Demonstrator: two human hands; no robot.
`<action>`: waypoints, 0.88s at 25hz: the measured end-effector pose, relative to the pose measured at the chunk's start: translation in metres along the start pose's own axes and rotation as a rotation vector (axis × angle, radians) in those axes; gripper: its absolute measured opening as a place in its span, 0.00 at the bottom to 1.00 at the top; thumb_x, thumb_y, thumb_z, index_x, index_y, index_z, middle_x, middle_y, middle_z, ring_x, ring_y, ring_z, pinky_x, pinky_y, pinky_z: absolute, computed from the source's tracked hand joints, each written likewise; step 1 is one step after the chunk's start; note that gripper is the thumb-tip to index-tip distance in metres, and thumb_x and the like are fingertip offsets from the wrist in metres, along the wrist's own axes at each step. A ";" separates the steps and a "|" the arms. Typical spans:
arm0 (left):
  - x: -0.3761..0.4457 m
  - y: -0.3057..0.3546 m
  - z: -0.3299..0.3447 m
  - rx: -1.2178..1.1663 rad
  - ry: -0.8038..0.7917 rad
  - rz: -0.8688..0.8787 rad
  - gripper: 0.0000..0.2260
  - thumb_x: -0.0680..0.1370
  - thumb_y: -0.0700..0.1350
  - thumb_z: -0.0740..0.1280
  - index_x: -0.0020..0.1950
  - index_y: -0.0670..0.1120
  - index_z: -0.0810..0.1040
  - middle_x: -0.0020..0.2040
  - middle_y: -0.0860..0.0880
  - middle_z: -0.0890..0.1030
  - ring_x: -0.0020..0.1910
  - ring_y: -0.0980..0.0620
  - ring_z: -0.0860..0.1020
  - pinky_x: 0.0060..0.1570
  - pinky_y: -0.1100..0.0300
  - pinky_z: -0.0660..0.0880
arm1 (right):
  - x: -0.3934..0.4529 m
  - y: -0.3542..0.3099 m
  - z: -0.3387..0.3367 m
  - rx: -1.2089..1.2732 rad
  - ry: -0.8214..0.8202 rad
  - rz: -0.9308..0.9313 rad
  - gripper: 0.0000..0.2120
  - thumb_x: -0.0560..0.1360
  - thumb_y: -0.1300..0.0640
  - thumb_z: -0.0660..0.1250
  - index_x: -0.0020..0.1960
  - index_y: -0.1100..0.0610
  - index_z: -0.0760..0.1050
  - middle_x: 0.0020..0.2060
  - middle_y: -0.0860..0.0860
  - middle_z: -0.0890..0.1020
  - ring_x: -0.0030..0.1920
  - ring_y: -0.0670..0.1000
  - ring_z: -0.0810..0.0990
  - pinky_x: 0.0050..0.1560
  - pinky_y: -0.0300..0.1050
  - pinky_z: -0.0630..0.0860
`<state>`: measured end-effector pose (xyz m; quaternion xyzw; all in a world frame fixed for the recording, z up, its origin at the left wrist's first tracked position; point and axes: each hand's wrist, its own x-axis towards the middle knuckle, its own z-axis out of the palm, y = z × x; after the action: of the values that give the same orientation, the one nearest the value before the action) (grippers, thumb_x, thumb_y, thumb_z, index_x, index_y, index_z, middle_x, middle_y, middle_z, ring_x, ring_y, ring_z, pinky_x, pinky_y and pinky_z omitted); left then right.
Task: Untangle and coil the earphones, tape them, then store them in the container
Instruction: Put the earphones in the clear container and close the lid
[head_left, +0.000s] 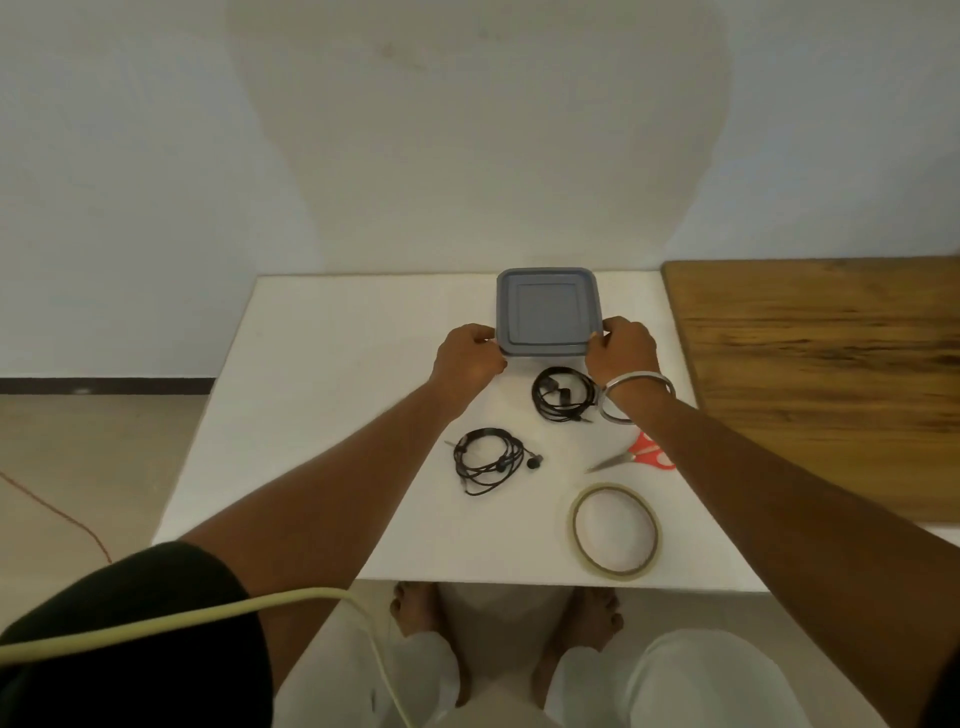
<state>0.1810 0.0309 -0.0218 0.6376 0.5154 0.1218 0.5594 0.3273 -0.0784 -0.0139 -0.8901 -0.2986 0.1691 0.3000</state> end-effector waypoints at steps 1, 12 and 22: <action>-0.003 -0.005 -0.012 -0.010 0.007 -0.005 0.15 0.75 0.35 0.62 0.60 0.43 0.77 0.51 0.44 0.82 0.53 0.45 0.82 0.57 0.51 0.79 | -0.006 -0.009 0.006 -0.013 -0.017 -0.016 0.13 0.79 0.60 0.58 0.58 0.67 0.73 0.55 0.63 0.77 0.54 0.62 0.77 0.54 0.51 0.76; -0.052 -0.070 -0.089 -0.146 0.096 -0.071 0.11 0.76 0.33 0.64 0.58 0.40 0.77 0.47 0.43 0.81 0.52 0.42 0.83 0.58 0.46 0.78 | -0.080 -0.065 0.060 -0.158 -0.113 -0.133 0.13 0.79 0.60 0.56 0.57 0.68 0.70 0.55 0.64 0.73 0.54 0.62 0.75 0.51 0.48 0.70; -0.079 -0.098 -0.107 -0.286 0.141 -0.127 0.13 0.76 0.33 0.67 0.61 0.40 0.77 0.44 0.46 0.82 0.47 0.46 0.83 0.58 0.51 0.79 | -0.125 -0.083 0.080 -0.382 0.043 -0.284 0.17 0.76 0.57 0.60 0.63 0.62 0.67 0.60 0.59 0.68 0.58 0.60 0.69 0.54 0.53 0.70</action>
<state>0.0171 0.0161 -0.0337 0.5073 0.5702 0.2029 0.6135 0.1575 -0.0700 -0.0067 -0.8830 -0.4410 0.0467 0.1535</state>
